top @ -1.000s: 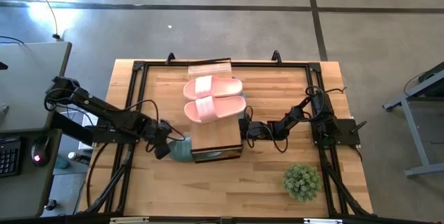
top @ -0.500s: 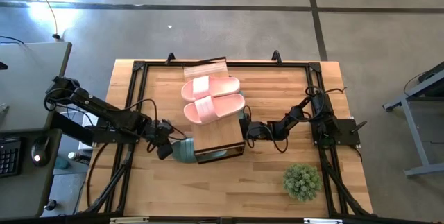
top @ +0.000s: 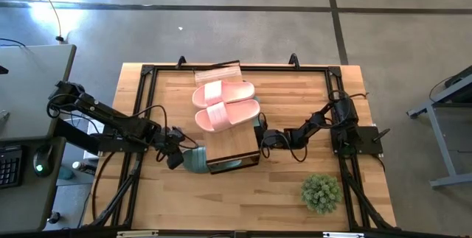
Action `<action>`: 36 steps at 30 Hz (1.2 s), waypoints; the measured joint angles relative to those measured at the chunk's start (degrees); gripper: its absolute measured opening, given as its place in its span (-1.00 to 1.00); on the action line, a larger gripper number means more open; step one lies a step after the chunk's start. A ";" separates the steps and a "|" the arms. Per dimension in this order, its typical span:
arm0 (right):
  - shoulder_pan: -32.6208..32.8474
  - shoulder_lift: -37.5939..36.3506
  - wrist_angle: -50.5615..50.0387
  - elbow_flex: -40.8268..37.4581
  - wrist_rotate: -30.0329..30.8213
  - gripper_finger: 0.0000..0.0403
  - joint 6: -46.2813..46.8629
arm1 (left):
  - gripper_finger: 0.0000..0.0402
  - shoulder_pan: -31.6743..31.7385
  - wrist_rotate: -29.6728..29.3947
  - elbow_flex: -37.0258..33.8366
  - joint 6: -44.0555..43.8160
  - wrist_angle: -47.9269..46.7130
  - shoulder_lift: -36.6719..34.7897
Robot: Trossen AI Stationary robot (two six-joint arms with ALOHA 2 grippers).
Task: Pick and place slides into the shelf
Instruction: Put the green slide under the shelf
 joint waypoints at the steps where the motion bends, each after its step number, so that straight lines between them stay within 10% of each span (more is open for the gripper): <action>1: 0.00 -0.43 -0.68 0.00 0.20 -1.00 0.01 | -1.00 0.00 -0.04 0.00 0.02 -0.08 0.00; 36: 0.22 -3.26 -13.40 0.17 4.14 -1.00 -5.42 | -1.00 -0.02 -0.11 0.04 0.44 0.24 -0.02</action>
